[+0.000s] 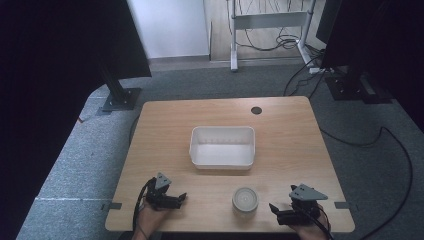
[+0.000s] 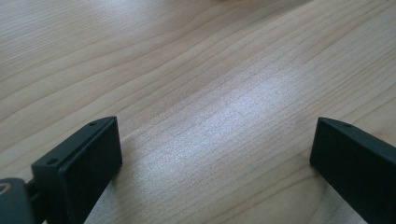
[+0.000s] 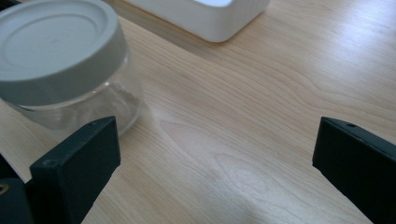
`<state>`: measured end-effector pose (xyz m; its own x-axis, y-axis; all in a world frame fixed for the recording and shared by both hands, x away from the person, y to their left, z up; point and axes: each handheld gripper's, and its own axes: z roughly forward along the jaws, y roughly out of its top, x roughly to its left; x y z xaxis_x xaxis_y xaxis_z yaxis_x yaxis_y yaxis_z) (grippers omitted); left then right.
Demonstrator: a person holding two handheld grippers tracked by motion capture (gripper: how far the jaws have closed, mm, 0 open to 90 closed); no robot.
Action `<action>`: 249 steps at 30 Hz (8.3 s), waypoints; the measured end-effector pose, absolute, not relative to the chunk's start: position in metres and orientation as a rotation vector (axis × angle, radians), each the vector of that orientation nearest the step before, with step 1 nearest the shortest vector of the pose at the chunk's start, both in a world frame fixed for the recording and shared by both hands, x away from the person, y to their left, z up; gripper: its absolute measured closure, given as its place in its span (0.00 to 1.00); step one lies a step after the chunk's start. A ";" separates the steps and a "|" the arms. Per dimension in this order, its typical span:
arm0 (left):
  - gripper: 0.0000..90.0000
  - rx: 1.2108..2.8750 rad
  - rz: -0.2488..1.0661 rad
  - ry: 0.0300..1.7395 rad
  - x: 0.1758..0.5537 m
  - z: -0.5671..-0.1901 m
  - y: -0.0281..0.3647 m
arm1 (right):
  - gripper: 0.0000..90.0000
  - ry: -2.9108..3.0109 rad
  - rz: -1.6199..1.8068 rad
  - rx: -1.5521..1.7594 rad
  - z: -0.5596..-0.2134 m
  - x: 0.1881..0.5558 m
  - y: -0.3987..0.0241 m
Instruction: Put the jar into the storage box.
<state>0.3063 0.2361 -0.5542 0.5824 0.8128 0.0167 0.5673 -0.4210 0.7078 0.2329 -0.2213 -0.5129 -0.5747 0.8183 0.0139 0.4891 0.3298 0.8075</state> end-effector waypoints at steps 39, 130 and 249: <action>0.02 2.145 0.475 1.092 0.306 -0.554 0.236 | 0.01 2.342 1.241 0.902 -0.510 0.224 -0.162; 0.02 2.146 0.475 1.093 0.306 -0.554 0.236 | 0.10 2.337 1.212 0.959 -0.506 0.275 -0.116; 0.02 2.147 0.474 1.093 0.306 -0.554 0.236 | 0.10 2.198 1.057 1.128 -0.510 0.408 -0.062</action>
<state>0.3064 0.2361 -0.5540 0.5823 0.8128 0.0176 0.5678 -0.4221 0.7067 0.4078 -0.0619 -0.5103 -0.5637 0.8247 -0.0458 0.4791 0.3716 0.7952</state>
